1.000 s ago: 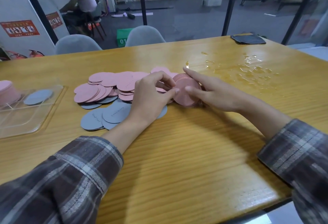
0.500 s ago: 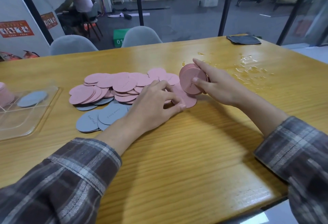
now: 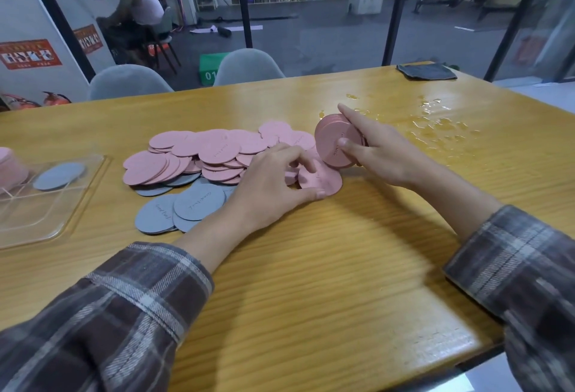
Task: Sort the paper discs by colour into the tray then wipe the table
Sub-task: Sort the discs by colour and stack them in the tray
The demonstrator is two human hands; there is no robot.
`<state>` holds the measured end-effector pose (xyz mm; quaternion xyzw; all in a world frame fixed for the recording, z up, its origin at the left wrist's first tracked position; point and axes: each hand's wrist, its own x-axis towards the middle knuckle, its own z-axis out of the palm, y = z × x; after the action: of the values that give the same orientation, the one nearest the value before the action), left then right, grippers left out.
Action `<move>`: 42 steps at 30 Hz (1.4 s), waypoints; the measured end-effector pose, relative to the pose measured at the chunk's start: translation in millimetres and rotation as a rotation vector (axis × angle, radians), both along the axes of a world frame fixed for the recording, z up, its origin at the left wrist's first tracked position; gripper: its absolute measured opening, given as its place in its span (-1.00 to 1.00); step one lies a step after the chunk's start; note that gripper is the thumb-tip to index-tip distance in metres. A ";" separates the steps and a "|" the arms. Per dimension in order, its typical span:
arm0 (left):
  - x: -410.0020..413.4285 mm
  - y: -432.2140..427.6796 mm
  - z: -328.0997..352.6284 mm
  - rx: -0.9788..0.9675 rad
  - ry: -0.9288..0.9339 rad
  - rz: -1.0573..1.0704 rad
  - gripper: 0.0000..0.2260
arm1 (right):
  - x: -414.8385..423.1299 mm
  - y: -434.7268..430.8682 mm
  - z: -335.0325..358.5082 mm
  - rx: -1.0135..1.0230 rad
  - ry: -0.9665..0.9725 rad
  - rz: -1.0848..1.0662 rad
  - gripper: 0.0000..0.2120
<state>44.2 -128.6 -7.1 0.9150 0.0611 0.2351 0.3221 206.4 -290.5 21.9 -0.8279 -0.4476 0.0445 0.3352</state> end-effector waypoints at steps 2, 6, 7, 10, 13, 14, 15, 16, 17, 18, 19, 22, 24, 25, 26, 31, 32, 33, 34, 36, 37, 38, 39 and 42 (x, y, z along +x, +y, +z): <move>-2.8 0.3 2.8 -0.110 -0.010 -0.032 -0.71 | -0.4 0.4 0.2 0.010 0.021 0.000 -0.41; -5.0 4.8 4.9 -0.271 -0.033 -0.018 -0.77 | -1.1 0.1 1.9 0.074 0.035 -0.019 -0.42; -5.2 6.4 4.9 -0.290 -0.040 -0.004 -0.78 | -0.7 0.0 2.9 0.083 0.036 -0.022 -0.42; -6.1 5.6 7.0 -0.316 -0.088 -0.002 -0.81 | 0.2 -1.2 4.1 0.071 0.051 -0.018 -0.43; -3.1 1.2 6.6 -0.317 -0.145 0.031 -0.82 | -5.7 -0.5 0.2 0.043 0.151 0.069 -0.47; -0.9 0.5 5.9 -0.312 -0.165 0.053 -0.81 | -9.3 0.1 -1.0 0.041 0.224 0.105 -0.49; 1.8 0.4 5.0 -0.310 -0.184 0.075 -0.81 | -11.5 0.2 -2.4 0.036 0.260 0.128 -0.50; 4.2 0.4 3.9 -0.309 -0.198 0.096 -0.81 | -12.3 0.3 -3.8 0.040 0.277 0.141 -0.51; 6.0 0.5 3.1 -0.309 -0.206 0.113 -0.82 | -11.3 0.8 -5.3 0.045 0.267 0.145 -0.53; 7.7 0.9 2.7 -0.309 -0.212 0.124 -0.82 | -9.7 0.9 -6.1 0.056 0.253 0.147 -0.53; 9.3 1.1 2.0 -0.309 -0.217 0.127 -0.83 | -8.8 0.6 -6.1 0.056 0.235 0.148 -0.53; 13.4 0.8 1.3 -0.299 -0.230 0.123 -0.84 | -11.1 0.2 -2.6 -0.001 0.173 0.148 -0.49; 14.7 -0.9 3.2 -0.280 -0.244 0.123 -0.84 | -12.7 0.8 -0.4 -0.070 0.058 0.150 -0.42; 15.1 -1.6 4.3 -0.258 -0.254 0.127 -0.83 | -12.9 0.5 0.5 -0.090 0.016 0.152 -0.39; 15.5 -2.1 5.4 -0.231 -0.265 0.130 -0.84 | -12.4 0.4 1.0 -0.099 0.000 0.149 -0.38; 20.9 4.3 0.5 -0.054 -0.251 0.106 -0.89 | -3.6 -3.7 5.6 -0.057 0.006 0.061 -0.41; 21.8 7.3 -1.7 0.017 -0.215 0.104 -0.89 | -1.4 -4.7 7.0 -0.052 -0.001 0.035 -0.41; 22.4 9.5 -3.4 0.097 -0.176 0.104 -0.89 | 0.9 -5.8 7.9 -0.051 -0.009 0.013 -0.41; 23.0 10.7 -4.6 0.180 -0.140 0.100 -0.86 | 3.5 -6.9 8.1 -0.051 -0.016 -0.006 -0.41; 23.6 10.2 -4.7 0.314 -0.062 0.064 -0.79 | 7.5 -8.2 7.9 -0.054 -0.023 -0.036 -0.40; 23.4 8.8 -3.5 0.362 -0.016 0.041 -0.76 | 8.4 -8.3 7.8 -0.052 -0.023 -0.051 -0.40; 23.1 7.6 -2.4 0.403 0.036 0.018 -0.74 | 8.9 -8.2 7.8 -0.051 -0.023 -0.065 -0.40; 22.7 6.6 -1.8 0.432 0.087 0.001 -0.71 | 9.1 -7.9 7.9 -0.053 -0.024 -0.077 -0.40; 19.1 6.8 -0.9 0.436 0.118 -0.036 -0.62 | 8.3 -7.7 8.0 -0.056 -0.036 -0.098 -0.40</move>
<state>63.2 -121.7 -8.0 0.9761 0.0113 0.1829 0.1168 214.7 -298.2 29.9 -0.8584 -0.4112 0.0256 0.3057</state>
